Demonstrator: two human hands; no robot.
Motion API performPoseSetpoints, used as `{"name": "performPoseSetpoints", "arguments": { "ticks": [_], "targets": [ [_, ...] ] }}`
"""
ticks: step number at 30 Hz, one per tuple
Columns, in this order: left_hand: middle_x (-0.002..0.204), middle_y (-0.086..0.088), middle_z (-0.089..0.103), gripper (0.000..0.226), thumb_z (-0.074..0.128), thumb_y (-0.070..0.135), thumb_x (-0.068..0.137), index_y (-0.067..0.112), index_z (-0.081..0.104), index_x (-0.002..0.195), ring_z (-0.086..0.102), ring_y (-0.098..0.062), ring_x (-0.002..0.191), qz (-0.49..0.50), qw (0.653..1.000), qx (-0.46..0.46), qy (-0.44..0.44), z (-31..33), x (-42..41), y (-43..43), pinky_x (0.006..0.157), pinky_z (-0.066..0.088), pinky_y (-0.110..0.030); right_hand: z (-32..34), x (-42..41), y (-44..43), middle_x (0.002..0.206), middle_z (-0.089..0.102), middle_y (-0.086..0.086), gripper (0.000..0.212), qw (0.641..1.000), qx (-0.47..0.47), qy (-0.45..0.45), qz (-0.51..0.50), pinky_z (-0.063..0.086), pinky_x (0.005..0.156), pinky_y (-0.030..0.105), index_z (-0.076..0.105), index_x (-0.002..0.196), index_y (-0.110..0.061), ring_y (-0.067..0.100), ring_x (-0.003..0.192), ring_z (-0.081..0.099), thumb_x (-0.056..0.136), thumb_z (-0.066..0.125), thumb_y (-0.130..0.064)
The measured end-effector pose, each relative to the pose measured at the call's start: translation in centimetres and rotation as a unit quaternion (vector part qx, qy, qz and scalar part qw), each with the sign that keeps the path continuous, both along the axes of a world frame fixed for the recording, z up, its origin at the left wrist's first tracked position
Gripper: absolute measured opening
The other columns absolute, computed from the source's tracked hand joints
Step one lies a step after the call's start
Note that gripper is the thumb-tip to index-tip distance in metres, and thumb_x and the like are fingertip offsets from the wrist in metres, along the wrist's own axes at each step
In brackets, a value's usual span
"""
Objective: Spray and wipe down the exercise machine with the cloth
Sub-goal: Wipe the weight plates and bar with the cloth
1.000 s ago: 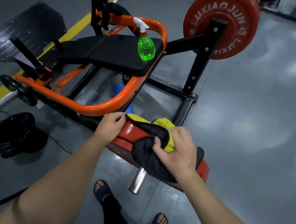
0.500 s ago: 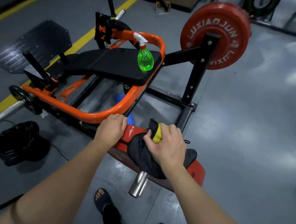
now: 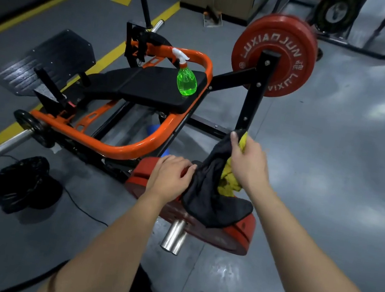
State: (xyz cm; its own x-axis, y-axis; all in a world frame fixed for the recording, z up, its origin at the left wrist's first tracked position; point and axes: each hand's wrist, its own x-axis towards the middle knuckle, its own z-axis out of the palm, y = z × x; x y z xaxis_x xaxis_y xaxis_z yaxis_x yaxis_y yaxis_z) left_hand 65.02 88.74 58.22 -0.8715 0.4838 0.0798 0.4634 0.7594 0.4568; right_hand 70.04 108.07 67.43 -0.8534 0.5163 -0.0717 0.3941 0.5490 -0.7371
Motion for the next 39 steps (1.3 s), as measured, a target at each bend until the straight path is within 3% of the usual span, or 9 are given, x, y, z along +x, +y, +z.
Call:
{"name": "performPoseSetpoints", "arguments": {
  "ticks": [6,10,17,21,25,29,32,36,39],
  "targets": [
    [0.063,0.009,0.041,0.043,0.046,0.039,0.106,0.029,0.037,0.065,0.040,-0.014,0.072,0.024,1.000,0.001,-0.001,0.4,-0.4,-0.2,0.087,0.039,-0.035,8.2,-1.9,1.7,0.080,0.047,0.015,0.036,0.975,0.203,0.090,-0.004,0.032,0.064,0.040,0.050,0.122,-0.012,0.036,0.073,0.040,0.110,0.035,-0.043],
    [0.069,0.012,0.045,0.038,0.040,0.041,0.107,0.027,0.049,0.073,0.044,-0.015,0.079,0.027,0.999,-0.004,-0.023,0.2,-0.7,-0.5,0.094,0.038,-0.034,9.6,-3.3,2.4,0.077,0.056,0.004,0.039,0.964,0.086,0.233,-0.094,0.026,0.060,0.033,0.055,0.107,-0.009,0.029,0.069,0.049,0.110,0.037,-0.042],
    [0.064,0.012,0.042,0.038,0.043,0.037,0.106,0.029,0.045,0.069,0.042,-0.013,0.074,0.017,1.000,0.005,-0.010,0.1,-0.9,-0.5,0.092,0.040,-0.034,3.1,-1.2,-2.0,0.080,0.065,0.016,0.046,0.996,0.019,0.082,-0.021,0.051,0.071,0.050,0.048,0.086,-0.017,0.042,0.080,0.061,0.105,0.035,-0.057],
    [0.066,0.011,0.043,0.038,0.042,0.037,0.107,0.028,0.046,0.071,0.043,-0.014,0.076,0.014,1.000,-0.002,-0.009,0.1,-0.9,-0.4,0.092,0.038,-0.033,2.8,-1.4,-1.2,0.075,0.061,0.006,0.044,0.986,-0.099,0.092,-0.097,0.045,0.070,0.040,0.051,0.078,-0.014,0.027,0.076,0.058,0.107,0.042,-0.046],
    [0.066,0.010,0.043,0.043,0.041,0.037,0.108,0.031,0.035,0.066,0.044,-0.016,0.077,0.015,1.000,-0.011,-0.011,0.5,-0.7,-0.4,0.092,0.039,-0.035,1.1,-0.5,-1.1,0.090,0.072,0.002,0.047,0.943,-0.296,0.014,-0.148,0.056,0.093,0.043,0.068,0.089,-0.014,0.025,0.094,0.069,0.094,0.057,-0.059],
    [0.070,0.007,0.049,0.041,0.038,0.038,0.108,0.027,0.044,0.068,0.045,-0.016,0.078,0.018,1.000,-0.014,-0.013,0.1,-0.8,-0.6,0.094,0.039,-0.036,-1.0,2.5,-3.0,0.122,0.072,0.010,0.083,0.826,-0.540,-0.105,-0.124,0.056,0.095,0.044,0.071,0.118,-0.019,0.027,0.104,0.073,0.067,0.067,-0.085],
    [0.082,0.007,0.057,0.035,0.039,0.036,0.108,0.022,0.060,0.084,0.049,-0.018,0.085,0.008,1.000,-0.027,-0.013,-0.4,-1.2,-0.7,0.094,0.037,-0.034,-0.3,4.8,-2.1,0.107,0.076,0.016,0.050,0.784,-0.600,-0.146,-0.065,0.056,0.081,0.036,0.074,0.110,-0.009,0.029,0.088,0.073,0.096,0.054,-0.053],
    [0.075,0.003,0.056,0.050,0.030,0.046,0.104,0.015,0.059,0.076,0.046,-0.018,0.078,0.022,0.999,-0.020,-0.023,-0.6,-1.5,-0.5,0.086,0.040,-0.038,-1.0,7.1,-2.5,0.122,0.071,0.021,0.049,0.753,-0.628,-0.195,-0.017,0.049,0.107,0.047,0.069,0.124,-0.005,0.034,0.109,0.068,0.099,0.056,-0.045],
    [0.074,0.002,0.057,0.053,0.029,0.048,0.102,0.014,0.059,0.075,0.049,-0.020,0.079,0.034,0.999,-0.022,-0.013,-0.7,-1.2,-0.3,0.084,0.037,-0.037,-1.8,7.6,-3.0,0.127,0.070,0.017,0.051,0.754,-0.626,-0.198,-0.006,0.047,0.111,0.045,0.067,0.130,-0.006,0.032,0.119,0.066,0.099,0.059,-0.046]
  ]
}}
